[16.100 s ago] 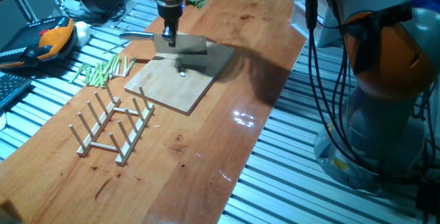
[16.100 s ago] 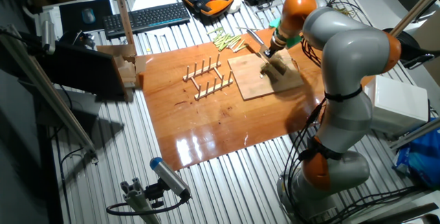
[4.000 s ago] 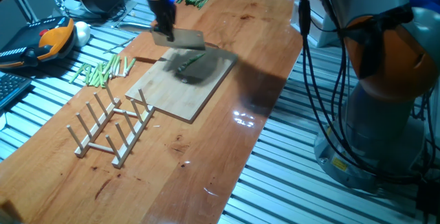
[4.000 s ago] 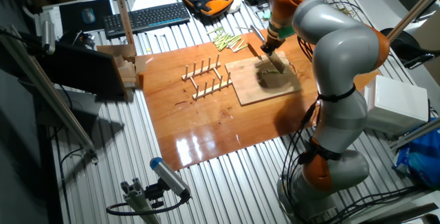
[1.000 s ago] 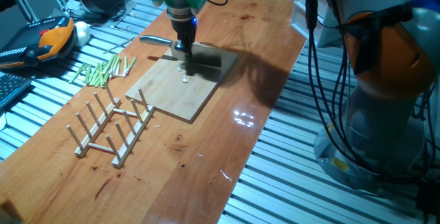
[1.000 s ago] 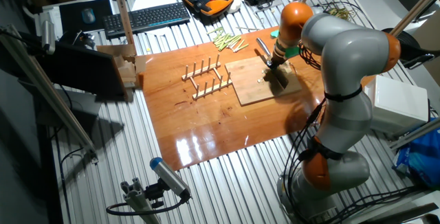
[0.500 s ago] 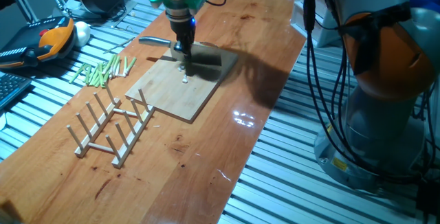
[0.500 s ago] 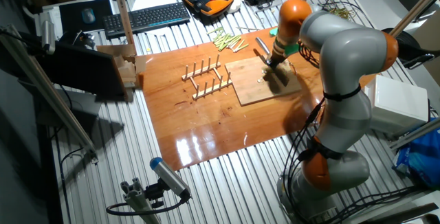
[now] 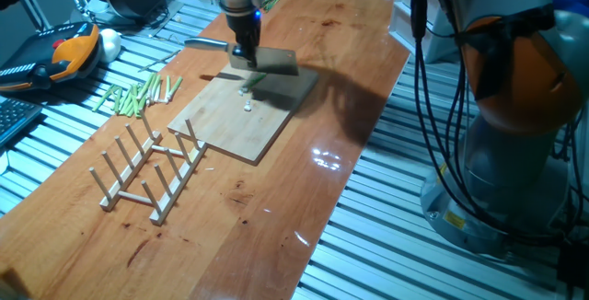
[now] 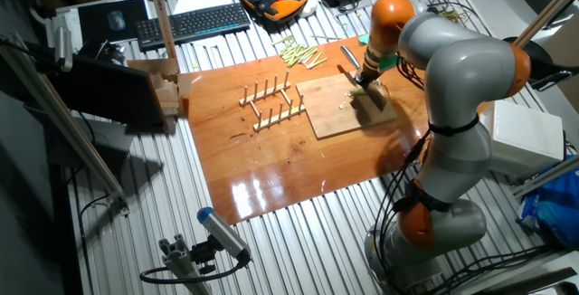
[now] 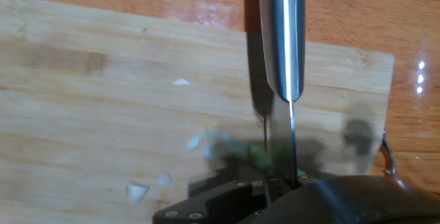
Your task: Chop the green garlic
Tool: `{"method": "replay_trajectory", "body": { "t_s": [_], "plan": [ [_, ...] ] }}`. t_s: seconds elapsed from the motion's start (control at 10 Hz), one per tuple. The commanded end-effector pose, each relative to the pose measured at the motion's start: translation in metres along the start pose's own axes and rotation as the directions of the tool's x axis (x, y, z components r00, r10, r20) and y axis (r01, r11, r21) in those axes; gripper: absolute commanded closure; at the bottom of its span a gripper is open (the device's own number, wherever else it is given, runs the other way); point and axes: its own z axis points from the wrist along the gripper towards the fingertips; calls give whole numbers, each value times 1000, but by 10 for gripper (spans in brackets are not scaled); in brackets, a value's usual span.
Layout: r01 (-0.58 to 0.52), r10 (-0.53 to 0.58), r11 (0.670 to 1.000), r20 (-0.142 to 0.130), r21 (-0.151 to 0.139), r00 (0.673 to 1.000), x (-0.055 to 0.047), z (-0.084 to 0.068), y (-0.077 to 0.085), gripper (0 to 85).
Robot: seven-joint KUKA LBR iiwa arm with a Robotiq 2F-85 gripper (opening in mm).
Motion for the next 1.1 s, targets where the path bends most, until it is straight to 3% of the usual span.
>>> {"method": "replay_trajectory", "body": {
  "t_s": [0.0, 0.3, 0.6, 0.8, 1.0],
  "plan": [
    [0, 0, 1000, 5, -3, 1000, 2, 3, -2, 850],
    [-3, 4, 1000, 31, -8, 1000, 2, 17, 0, 850],
    [2, -1, 1000, 56, -20, 998, -5, 33, -2, 850],
    [2, -1, 1000, 64, -20, 998, -11, 34, -1, 850],
    [4, -3, 1000, 51, -14, 999, -17, 26, -1, 850]
  ]
}}
